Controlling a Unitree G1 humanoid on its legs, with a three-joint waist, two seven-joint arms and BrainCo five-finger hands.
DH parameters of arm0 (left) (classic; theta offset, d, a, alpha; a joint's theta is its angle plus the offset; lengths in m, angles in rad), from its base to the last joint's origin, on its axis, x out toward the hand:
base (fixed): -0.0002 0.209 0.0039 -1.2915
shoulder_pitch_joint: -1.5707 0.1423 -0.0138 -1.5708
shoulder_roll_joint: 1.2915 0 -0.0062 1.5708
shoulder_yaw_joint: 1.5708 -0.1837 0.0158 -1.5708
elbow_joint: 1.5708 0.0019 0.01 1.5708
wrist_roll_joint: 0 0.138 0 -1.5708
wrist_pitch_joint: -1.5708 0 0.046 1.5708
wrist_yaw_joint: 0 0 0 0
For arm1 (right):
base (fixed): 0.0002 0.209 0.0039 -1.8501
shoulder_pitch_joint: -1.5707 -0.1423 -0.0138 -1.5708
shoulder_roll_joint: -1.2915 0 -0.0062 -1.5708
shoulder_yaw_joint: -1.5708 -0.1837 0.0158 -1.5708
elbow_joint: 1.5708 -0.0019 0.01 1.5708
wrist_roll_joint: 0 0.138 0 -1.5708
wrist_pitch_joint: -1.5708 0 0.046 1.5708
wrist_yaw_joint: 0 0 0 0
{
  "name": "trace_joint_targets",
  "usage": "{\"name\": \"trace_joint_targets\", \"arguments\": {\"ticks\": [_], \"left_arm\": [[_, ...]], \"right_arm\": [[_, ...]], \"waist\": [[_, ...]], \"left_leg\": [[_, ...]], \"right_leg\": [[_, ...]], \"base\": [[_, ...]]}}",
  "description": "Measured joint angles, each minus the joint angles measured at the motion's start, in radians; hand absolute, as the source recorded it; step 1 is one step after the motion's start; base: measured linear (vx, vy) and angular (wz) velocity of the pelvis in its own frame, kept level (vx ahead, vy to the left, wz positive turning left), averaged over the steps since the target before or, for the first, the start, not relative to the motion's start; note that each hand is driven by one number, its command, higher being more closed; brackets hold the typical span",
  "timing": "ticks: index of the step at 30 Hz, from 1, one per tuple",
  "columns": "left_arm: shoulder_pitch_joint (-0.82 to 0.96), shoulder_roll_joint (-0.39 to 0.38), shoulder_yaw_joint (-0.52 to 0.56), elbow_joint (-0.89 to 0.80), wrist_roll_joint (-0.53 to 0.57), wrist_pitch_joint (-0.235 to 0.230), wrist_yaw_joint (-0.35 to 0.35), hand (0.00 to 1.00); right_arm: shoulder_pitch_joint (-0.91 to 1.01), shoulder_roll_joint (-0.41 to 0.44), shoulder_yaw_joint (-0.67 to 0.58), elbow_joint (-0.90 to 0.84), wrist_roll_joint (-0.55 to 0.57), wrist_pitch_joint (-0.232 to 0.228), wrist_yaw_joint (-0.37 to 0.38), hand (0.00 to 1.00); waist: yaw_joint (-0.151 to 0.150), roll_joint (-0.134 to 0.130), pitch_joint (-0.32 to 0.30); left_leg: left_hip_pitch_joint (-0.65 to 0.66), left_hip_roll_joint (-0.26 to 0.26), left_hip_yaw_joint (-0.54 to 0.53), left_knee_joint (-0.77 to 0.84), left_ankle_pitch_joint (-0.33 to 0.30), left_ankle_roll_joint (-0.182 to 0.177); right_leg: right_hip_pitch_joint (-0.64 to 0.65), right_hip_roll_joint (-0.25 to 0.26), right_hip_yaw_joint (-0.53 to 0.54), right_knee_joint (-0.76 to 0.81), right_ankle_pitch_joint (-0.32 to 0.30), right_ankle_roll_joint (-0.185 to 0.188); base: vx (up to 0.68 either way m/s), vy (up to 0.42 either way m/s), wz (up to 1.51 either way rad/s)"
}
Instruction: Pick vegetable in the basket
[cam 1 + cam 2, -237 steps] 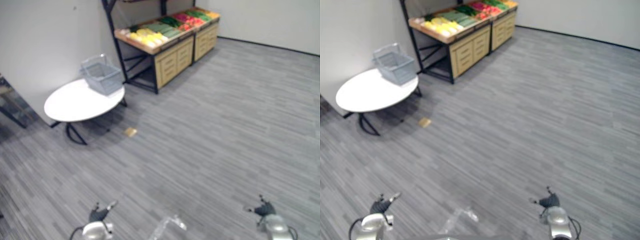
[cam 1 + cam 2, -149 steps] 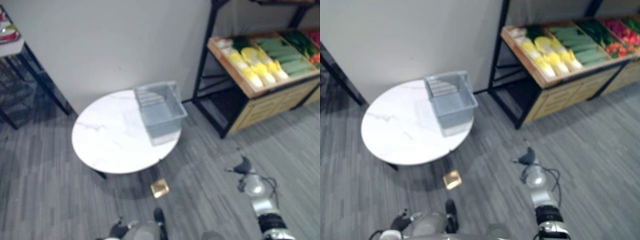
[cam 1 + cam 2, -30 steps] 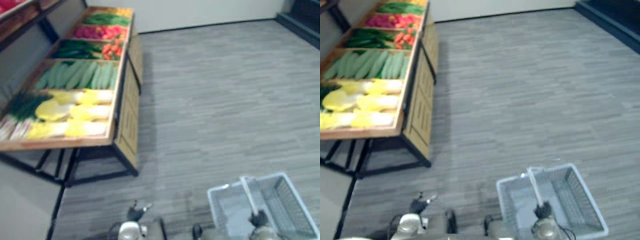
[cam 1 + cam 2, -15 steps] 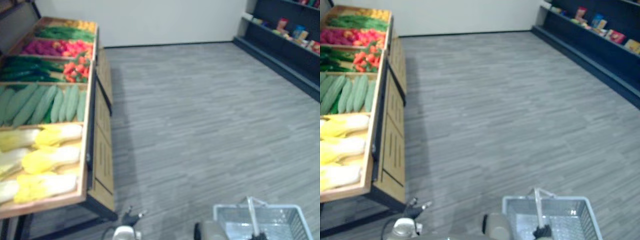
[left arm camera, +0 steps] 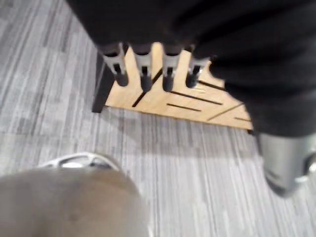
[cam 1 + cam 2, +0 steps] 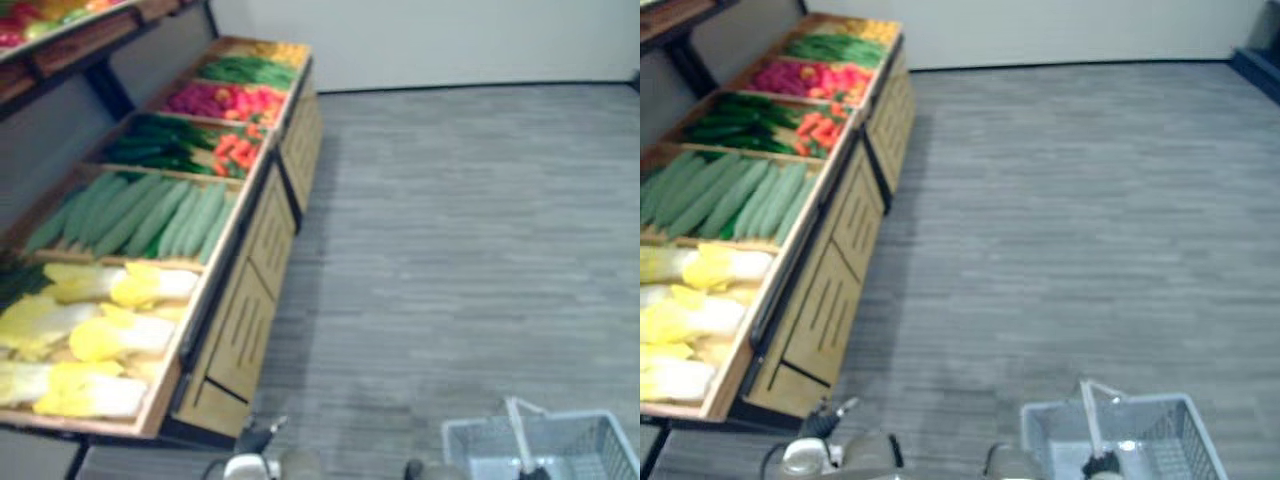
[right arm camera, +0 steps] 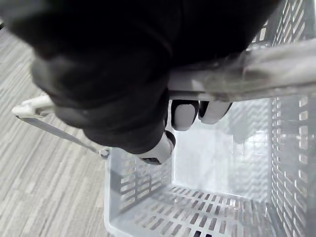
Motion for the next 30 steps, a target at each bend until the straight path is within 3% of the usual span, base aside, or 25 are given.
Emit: {"name": "trace_joint_targets", "arguments": {"ticks": [1, 3, 4, 5, 6, 7, 8, 9, 10, 12, 14, 16, 18, 19, 20, 21, 22, 25, 26, 30], "left_arm": [[0.0, 0.0, 0.002, 0.0, 0.0, 0.001, 0.0, 0.0], [0.001, -0.002, 0.009, 0.002, 0.0, 0.002, -0.001, 0.0], [0.002, -0.003, 0.017, 0.006, 0.001, 0.004, -0.002, 0.0], [0.015, -0.003, 0.032, 0.016, 0.001, 0.008, -0.004, 0.0], [0.022, -0.003, 0.036, 0.031, 0.001, 0.009, -0.004, 0.0], [0.028, 0.005, 0.032, 0.057, 0.001, 0.013, -0.005, 0.0], [0.054, 0.018, 0.022, 0.059, 0.004, 0.022, -0.006, 0.0], [0.061, 0.027, 0.021, 0.059, 0.004, 0.025, -0.006, 0.0], [0.063, 0.044, 0.006, 0.06, 0.004, 0.037, -0.006, 0.0], [0.063, 0.053, -0.017, 0.058, 0.004, 0.042, -0.005, 0.0], [0.061, 0.054, -0.03, 0.056, 0.004, 0.042, -0.004, 0.0], [0.04, 0.061, -0.061, 0.035, 0.004, 0.037, -0.006, 0.0], [0.006, 0.076, -0.088, 0.028, 0.005, 0.03, -0.009, 0.0], [-0.001, 0.092, -0.095, 0.023, 0.006, 0.025, -0.014, 0.0], [-0.004, 0.103, -0.091, 0.026, 0.007, 0.022, -0.019, 0.0], [-0.01, 0.079, -0.086, 0.035, 0.012, 0.02, -0.025, 0.0], [0.001, 0.059, -0.082, 0.035, 0.012, 0.016, -0.027, 0.0], [0.032, 0.036, -0.052, 0.04, 0.011, 0.021, -0.037, 0.0], [0.031, 0.035, -0.048, 0.039, 0.01, 0.02, -0.042, 0.0], [-0.012, 0.04, 0.002, 0.012, -0.012, 0.024, -0.033, 0.0]], "right_arm": [[-0.014, 0.001, -0.016, 0.0, 0.0, -0.001, 0.001, 1.0], [-0.038, -0.004, -0.026, 0.002, 0.0, -0.001, 0.001, 1.0], [-0.044, -0.004, -0.029, 0.002, 0.0, -0.002, 0.001, 1.0], [-0.041, -0.002, -0.03, 0.004, -0.002, -0.002, 0.002, 1.0], [-0.04, 0.0, -0.03, 0.007, -0.003, -0.002, 0.001, 1.0], [-0.038, 0.002, -0.03, 0.012, -0.004, -0.003, 0.0, 1.0], [-0.023, 0.012, -0.029, 0.013, -0.004, -0.004, 0.0, 1.0], [-0.021, 0.019, -0.028, 0.014, -0.003, -0.004, 0.0, 1.0], [-0.02, 0.05, -0.026, 0.023, -0.004, -0.004, 0.0, 1.0], [-0.017, 0.078, -0.016, 0.035, -0.003, -0.004, 0.0, 1.0], [-0.01, 0.081, -0.003, 0.035, -0.003, -0.005, 0.002, 1.0], [-0.006, 0.072, 0.018, 0.026, -0.002, -0.021, 0.001, 1.0], [0.003, 0.067, 0.015, 0.024, -0.002, -0.032, 0.002, 1.0], [0.004, 0.079, 0.016, 0.026, -0.002, -0.033, 0.003, 1.0], [0.003, 0.08, 0.017, 0.028, -0.002, -0.036, 0.006, 1.0], [-0.006, 0.063, 0.008, 0.039, -0.002, -0.035, 0.004, 1.0], [-0.025, 0.051, 0.003, 0.037, -0.002, -0.036, 0.007, 1.0], [-0.059, 0.057, 0.018, 0.03, -0.002, -0.043, 0.019, 1.0], [-0.059, 0.06, 0.018, 0.031, -0.002, -0.049, 0.02, 1.0], [-0.042, 0.07, -0.02, 0.034, 0.0, -0.046, 0.019, 1.0]], "waist": [[-0.001, -0.003, -0.002], [0.0, -0.003, -0.002], [0.003, -0.003, -0.002], [0.011, -0.014, -0.003], [0.011, -0.026, -0.002], [0.009, -0.032, -0.003], [0.001, -0.044, -0.01], [-0.002, -0.055, -0.008], [-0.01, -0.076, -0.003], [-0.017, -0.068, 0.004], [-0.02, -0.064, 0.006], [-0.04, -0.061, 0.005], [-0.046, -0.08, -0.004], [-0.04, -0.125, -0.016], [-0.039, -0.131, -0.012], [-0.032, -0.091, -0.022], [-0.022, -0.045, -0.026], [-0.013, -0.011, -0.033], [-0.013, -0.012, -0.033], [-0.021, -0.026, -0.027]], "left_leg": [[0.006, -0.032, 0.109, -0.151, 0.034, 0.033], [0.004, -0.069, 0.231, -0.301, 0.093, 0.094], [0.004, -0.082, 0.247, -0.326, 0.103, 0.111], [0.009, -0.119, 0.226, -0.344, 0.115, 0.16], [0.018, -0.145, 0.197, -0.347, 0.12, 0.204], [0.046, -0.18, 0.157, -0.358, 0.108, 0.206], [0.101, -0.233, 0.076, -0.389, 0.089, 0.215], [0.117, -0.249, 0.043, -0.394, 0.083, 0.22], [0.146, -0.269, -0.038, -0.405, 0.077, 0.223], [0.196, -0.274, -0.159, -0.432, 0.082, 0.219], [0.244, -0.273, -0.288, -0.449, 0.085, 0.213], [0.256, -0.276, -0.473, -0.458, 0.091, 0.176], [0.247, -0.293, -0.565, -0.469, 0.08, 0.14], [0.25, -0.323, -0.624, -0.467, 0.071, 0.112], [0.25, -0.335, -0.653, -0.461, 0.059, 0.094], [0.24, -0.294, -0.682, -0.437, 0.046, 0.066], [0.241, -0.245, -0.676, -0.437, 0.033, 0.047], [0.25, -0.173, -0.671, -0.467, 0.052, 0.009], [0.248, -0.164, -0.653, -0.467, 0.058, 0.0], [0.259, -0.121, -0.353, -0.452, 0.087, -0.001]], "right_leg": [[0.027, -0.005, -0.047, -0.025, -0.005, 0.008], [0.055, -0.004, -0.109, -0.038, -0.024, 0.036], [0.06, -0.006, -0.13, -0.029, -0.037, 0.047], [0.064, -0.027, -0.157, 0.037, -0.098, 0.075], [0.053, -0.063, -0.169, 0.147, -0.142, 0.105], [0.022, -0.11, -0.172, 0.31, -0.155, 0.124], [-0.092, -0.2, -0.109, 0.67, -0.069, 0.148], [-0.14, -0.219, -0.066, 0.783, -0.042, 0.166], [-0.214, -0.208, 0.002, 0.918, -0.057, 0.155], [-0.282, -0.156, 0.059, 0.917, -0.093, 0.12], [-0.314, -0.099, 0.122, 0.78, -0.12, 0.099], [-0.322, -0.033, 0.308, 0.477, -0.115, 0.108], [-0.321, -0.041, 0.456, 0.272, -0.08, 0.133], [-0.313, -0.068, 0.52, 0.193, 0.021, 0.136], [-0.309, -0.08, 0.519, 0.206, 0.033, 0.179], [-0.29, -0.061, 0.459, 0.212, 0.016, 0.15], [-0.261, -0.027, 0.419, 0.187, 0.016, 0.138], [-0.229, 0.029, 0.371, 0.155, 0.017, 0.093], [-0.223, 0.032, 0.358, 0.148, 0.014, 0.086], [-0.152, 0.013, 0.279, 0.109, 0.013, 0.073]], "base": [[0.33, -0.057, 0.9], [0.35, -0.006, 0.95], [0.46, 0.047, 0.93], [0.39, 0.102, 0.79], [0.4, 0.135, 1.02], [0.56, 0.187, 1.47], [0.49, 0.155, 1.54], [0.6, 0.115, 1.93], [0.4, 0.003, 1.59], [0.51, -0.088, 2.1], [0.51, -0.19, 2.15], [0.45, -0.31, 2.48], [0.33, -0.351, 2.49], [0.33, -0.434, 2.23], [0.27, -0.455, 1.76], [0.22, -0.368, 1.21], [0.18, -0.315, 0.9], [0.1, -0.252, 0.29], [0.07, -0.172, 0.47], [0.02, -0.08, 0.55]]}}
